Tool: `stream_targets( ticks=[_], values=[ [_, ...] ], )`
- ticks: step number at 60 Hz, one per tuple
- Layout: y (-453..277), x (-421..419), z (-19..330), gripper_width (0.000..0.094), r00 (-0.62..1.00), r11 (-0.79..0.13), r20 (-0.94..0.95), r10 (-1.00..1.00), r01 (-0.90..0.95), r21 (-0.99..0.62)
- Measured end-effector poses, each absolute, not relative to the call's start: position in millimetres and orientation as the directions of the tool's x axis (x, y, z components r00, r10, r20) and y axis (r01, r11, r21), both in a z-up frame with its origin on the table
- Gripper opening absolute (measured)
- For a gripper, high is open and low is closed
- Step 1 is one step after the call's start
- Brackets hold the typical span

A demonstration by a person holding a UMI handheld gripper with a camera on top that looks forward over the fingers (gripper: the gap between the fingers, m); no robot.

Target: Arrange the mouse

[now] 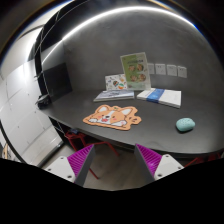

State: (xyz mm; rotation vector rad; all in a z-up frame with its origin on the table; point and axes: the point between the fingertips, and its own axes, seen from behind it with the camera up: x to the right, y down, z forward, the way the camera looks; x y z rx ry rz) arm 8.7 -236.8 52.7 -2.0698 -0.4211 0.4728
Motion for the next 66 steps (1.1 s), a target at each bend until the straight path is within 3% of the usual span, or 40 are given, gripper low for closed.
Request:
stream_targets(
  ticks=[15,26,34,45,46,50,66],
  values=[
    [-209,76,41,0.0843,0.915,-0.492,-0.128,0.383,0.085,-0.866],
    [-153,163,37,0.0839,0.978,-0.468,-0.061,0.202,0.041,-0.883],
    [-121,218,17,0.0838,0.999,-0.506,-0.013,0.042,0.01,-0.862],
    [-68,218,-5,0.0838,0.99,-0.558,-0.123,-0.064,-0.137,-0.819],
    [-65,219,-8,0.0877,0.989,-0.564,-0.125,-0.08,-0.148,-0.812],
    [-49,231,-13,0.0828,0.987,-0.563,-0.094,-0.127,-0.15,-0.813],
    [12,245,-17,0.0829,0.975,-0.579,-0.033,-0.218,-0.157,-0.8]
  ],
)
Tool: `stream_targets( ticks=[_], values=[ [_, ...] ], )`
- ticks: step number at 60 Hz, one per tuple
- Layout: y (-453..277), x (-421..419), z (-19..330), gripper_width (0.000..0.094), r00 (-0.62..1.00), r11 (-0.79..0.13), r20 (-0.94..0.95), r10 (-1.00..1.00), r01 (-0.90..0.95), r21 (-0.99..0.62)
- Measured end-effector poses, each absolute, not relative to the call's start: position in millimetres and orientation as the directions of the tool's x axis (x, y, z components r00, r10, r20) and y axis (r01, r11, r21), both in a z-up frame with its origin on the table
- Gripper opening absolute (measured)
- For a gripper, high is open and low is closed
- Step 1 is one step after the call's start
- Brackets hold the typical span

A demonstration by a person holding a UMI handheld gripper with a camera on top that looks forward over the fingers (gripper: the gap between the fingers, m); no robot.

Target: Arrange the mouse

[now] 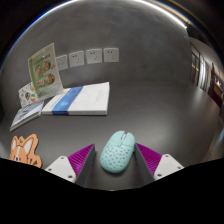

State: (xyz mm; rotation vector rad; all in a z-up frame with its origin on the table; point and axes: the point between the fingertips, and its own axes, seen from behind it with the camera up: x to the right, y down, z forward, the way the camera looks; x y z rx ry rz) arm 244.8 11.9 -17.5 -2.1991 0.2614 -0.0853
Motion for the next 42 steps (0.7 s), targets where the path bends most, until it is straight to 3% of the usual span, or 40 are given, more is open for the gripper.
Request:
stream_targets(
  ticks=[8,9,10,13,24,34,42],
  values=[
    [31,246,-17,0.0727,0.971,-0.563,-0.027,-0.237,-0.16,-0.81],
    [31,244,-17,0.0757,0.972,-0.565,-0.026,-0.233,-0.157,-0.81],
    [32,243,-17,0.0732,0.974,-0.563,-0.024,-0.226,-0.151,-0.813],
    [33,239,-18,0.0518,0.978,-0.556,-0.029,-0.206,-0.141,-0.819],
    [17,249,-9,0.041,0.965,-0.552,-0.078,-0.251,-0.209,-0.808],
    [-8,254,77,0.0399,0.959,-0.389,-0.106,-0.263,-0.205,-0.898],
    [-19,179,162,0.0397,0.976,-0.284,-0.144,-0.162,-0.186,-0.94]
  ],
)
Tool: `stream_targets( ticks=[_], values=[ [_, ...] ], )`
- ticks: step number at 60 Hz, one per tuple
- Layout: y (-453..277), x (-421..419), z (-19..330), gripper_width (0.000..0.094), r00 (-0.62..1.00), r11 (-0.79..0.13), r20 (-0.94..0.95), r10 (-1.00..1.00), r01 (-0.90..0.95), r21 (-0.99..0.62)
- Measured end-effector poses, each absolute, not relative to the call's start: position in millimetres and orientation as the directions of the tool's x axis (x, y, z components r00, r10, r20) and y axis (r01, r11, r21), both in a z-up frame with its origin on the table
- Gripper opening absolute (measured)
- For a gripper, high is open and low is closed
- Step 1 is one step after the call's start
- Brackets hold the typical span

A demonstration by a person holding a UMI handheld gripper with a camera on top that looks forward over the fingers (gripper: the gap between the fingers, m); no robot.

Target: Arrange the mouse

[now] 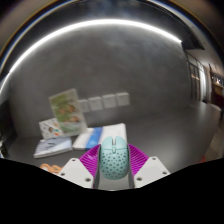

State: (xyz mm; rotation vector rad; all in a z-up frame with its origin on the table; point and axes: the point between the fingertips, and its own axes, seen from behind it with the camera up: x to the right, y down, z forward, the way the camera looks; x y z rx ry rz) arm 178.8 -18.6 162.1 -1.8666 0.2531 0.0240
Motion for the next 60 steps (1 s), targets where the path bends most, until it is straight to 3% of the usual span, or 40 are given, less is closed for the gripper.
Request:
stream_targets(
  ticks=[5,10,13,18,26,38,40,49,55,60],
  values=[
    [-20,97,202,0.0397,0.987,-0.231,-0.149,-0.052,-0.157,-0.96],
    [-18,15,202,0.0394,0.988,-0.237,-0.15,0.036,-0.137,-0.962],
    [-17,-30,183,0.0394,0.986,-0.269,-0.146,0.075,-0.121,-0.956],
    [-16,-86,121,0.0394,0.992,-0.342,-0.077,0.104,-0.037,-0.939],
    [-9,-120,37,0.0397,0.995,-0.456,-0.034,0.092,0.012,-0.89],
    [0,-110,-11,0.0417,1.0,-0.551,0.014,0.011,0.018,-0.834],
    [3,-109,-7,0.0409,1.0,-0.532,0.001,-0.009,-0.004,-0.847],
    [5,-106,-8,0.0575,1.0,-0.539,0.028,-0.015,0.016,-0.842],
    [-13,-109,-4,0.0864,1.0,-0.557,-0.008,0.017,0.003,-0.831],
    [-42,-113,10,0.0848,0.994,-0.551,-0.097,0.049,-0.054,-0.833]
  ],
)
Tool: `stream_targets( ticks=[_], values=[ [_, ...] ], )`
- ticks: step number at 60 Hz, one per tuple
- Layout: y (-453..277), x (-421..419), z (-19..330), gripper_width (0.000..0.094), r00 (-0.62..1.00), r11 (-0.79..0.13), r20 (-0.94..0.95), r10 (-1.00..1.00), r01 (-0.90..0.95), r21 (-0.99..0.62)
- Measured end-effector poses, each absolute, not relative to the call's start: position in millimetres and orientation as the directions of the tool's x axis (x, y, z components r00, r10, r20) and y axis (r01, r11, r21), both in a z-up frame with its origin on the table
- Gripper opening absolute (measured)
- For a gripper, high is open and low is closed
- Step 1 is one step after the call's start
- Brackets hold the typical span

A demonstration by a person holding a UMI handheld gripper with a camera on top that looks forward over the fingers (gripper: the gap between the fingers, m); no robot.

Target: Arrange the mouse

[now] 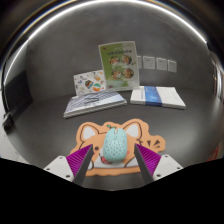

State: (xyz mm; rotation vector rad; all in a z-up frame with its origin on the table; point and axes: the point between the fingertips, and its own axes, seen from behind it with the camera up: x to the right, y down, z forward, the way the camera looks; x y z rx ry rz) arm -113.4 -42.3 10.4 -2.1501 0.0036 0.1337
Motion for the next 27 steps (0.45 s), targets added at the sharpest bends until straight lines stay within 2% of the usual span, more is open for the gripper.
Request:
stream_targets(
  ticks=[6,16,27],
  values=[
    [-88,-100,19,0.085,0.985,-0.549,-0.147,0.089,-0.075,-0.833],
    [-160,-30,26,0.0838,0.984,-0.539,-0.152,0.095,-0.078,-0.838],
    [-197,42,30,0.0835,0.974,-0.54,-0.207,0.092,-0.126,-0.832]
  ],
)
